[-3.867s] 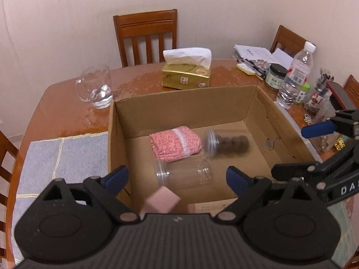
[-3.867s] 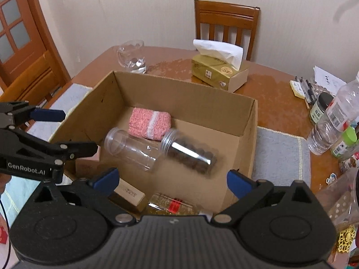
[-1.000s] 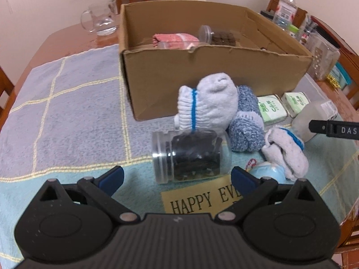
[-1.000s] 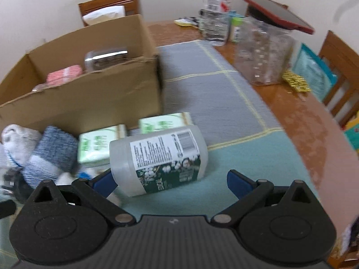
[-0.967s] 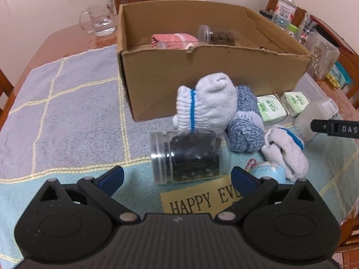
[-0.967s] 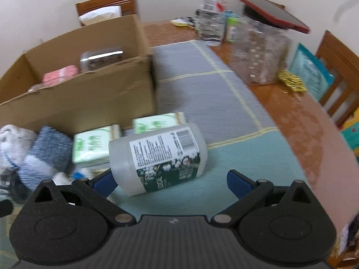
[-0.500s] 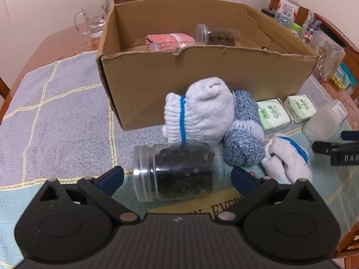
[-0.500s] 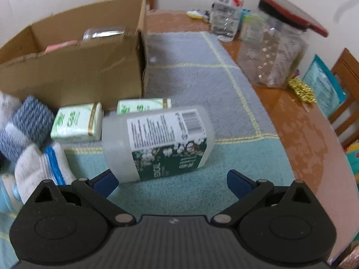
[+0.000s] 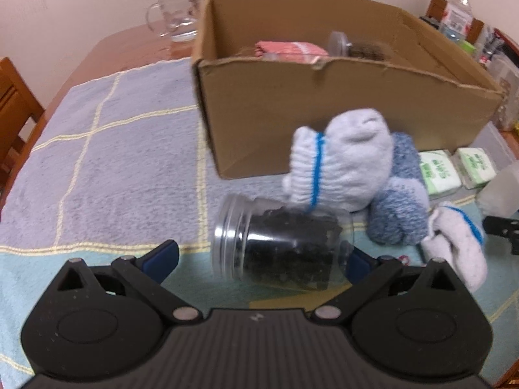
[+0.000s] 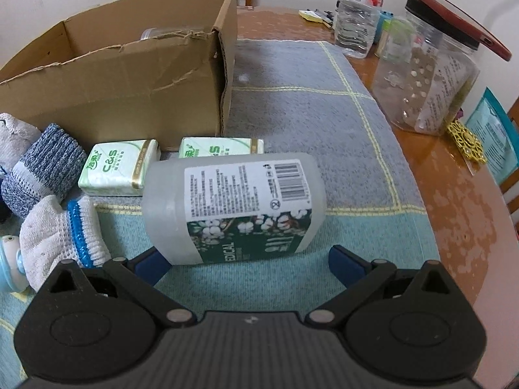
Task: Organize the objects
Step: 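Grasp the clear jar of dark contents with the left tool while the right tool grasps the white MEDICAL bottle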
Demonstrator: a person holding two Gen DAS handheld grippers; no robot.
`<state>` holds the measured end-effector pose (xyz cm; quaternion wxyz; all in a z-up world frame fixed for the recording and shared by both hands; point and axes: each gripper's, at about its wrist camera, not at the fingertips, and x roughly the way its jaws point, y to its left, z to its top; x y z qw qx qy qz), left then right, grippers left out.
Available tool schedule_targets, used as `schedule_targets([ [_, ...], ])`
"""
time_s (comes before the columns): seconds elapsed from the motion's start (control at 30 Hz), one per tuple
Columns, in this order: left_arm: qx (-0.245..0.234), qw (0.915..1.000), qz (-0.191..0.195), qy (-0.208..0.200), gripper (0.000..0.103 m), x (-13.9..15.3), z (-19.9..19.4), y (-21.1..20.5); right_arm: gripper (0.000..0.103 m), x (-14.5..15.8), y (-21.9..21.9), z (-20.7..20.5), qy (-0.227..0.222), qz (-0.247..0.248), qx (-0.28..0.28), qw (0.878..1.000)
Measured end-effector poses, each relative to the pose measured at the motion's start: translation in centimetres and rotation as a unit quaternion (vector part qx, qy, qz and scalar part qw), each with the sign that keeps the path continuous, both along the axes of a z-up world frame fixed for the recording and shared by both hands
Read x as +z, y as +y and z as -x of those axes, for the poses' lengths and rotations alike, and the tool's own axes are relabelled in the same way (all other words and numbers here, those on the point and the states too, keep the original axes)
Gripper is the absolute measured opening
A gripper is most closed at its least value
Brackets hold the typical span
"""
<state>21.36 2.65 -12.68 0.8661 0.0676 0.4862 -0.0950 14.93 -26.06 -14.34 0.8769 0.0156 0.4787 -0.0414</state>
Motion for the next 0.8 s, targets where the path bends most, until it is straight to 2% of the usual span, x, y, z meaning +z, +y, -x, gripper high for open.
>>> schedule_targets([
  [0.2,0.009,0.9999,-0.005,-0.003,0.102,-0.7,-0.2,-0.4,0.103,-0.3,0.0,-0.2,-0.013,0.002,-0.004,1.000],
  [0.43,-0.007,0.9994,-0.024,-0.024,0.101,-0.7,-0.5,-1.6,0.103,0.2,0.2,-0.7,-0.036,0.010,-0.002,0.999],
  [0.8,-0.024,0.9992,-0.017,-0.026,0.099,-0.4,-0.7,-1.8,0.101,1.0,1.2,-1.1,-0.041,0.006,0.036,0.998],
])
